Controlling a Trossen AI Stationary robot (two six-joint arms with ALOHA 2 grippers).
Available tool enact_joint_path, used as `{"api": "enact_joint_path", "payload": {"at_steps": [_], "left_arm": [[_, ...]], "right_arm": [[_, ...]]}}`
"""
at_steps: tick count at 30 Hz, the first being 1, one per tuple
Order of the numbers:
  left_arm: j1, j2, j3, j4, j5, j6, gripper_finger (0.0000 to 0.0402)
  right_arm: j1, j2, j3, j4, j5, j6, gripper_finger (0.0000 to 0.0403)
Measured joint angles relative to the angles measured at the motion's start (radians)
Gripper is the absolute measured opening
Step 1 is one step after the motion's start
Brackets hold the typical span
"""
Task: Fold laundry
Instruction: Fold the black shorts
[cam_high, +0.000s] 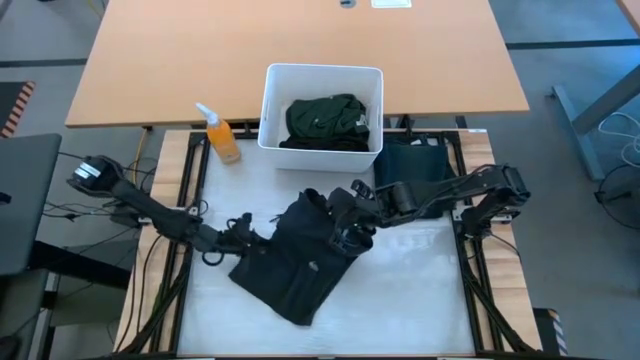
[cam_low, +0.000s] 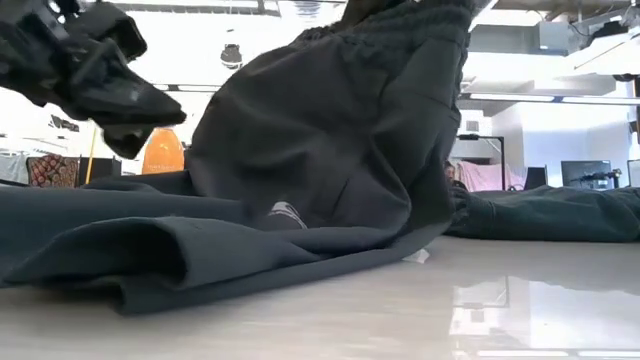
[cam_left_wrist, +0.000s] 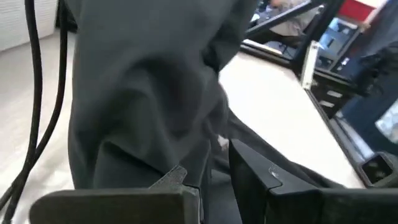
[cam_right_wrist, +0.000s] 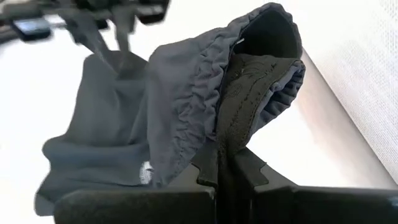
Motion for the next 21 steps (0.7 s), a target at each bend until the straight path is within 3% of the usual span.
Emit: {"api": "enact_joint_path", "payload": {"at_steps": [3, 8, 13, 21], "left_arm": [[0.043, 0.129, 0.054, 0.102, 0.068, 0.059, 0.0044], [0.139, 0.338, 0.210, 0.105, 0.147, 0.172, 0.0044], [0.270, 0.546, 0.390, 0.097, 0.360, 0.204, 0.0044], [0.436, 0.700, 0.500, 0.113, 0.243, 0.206, 0.0009]], "right_arm": [[0.000, -0.002, 0.030, -0.010, -0.011, 0.000, 0.0032], [0.009, -0.003, 0.087, -0.078, -0.017, 0.000, 0.0032], [0.022, -0.003, 0.096, -0.083, -0.019, 0.001, 0.0032], [0.056, 0.067, 0.098, -0.035, -0.011, 0.070, 0.0032]]}}
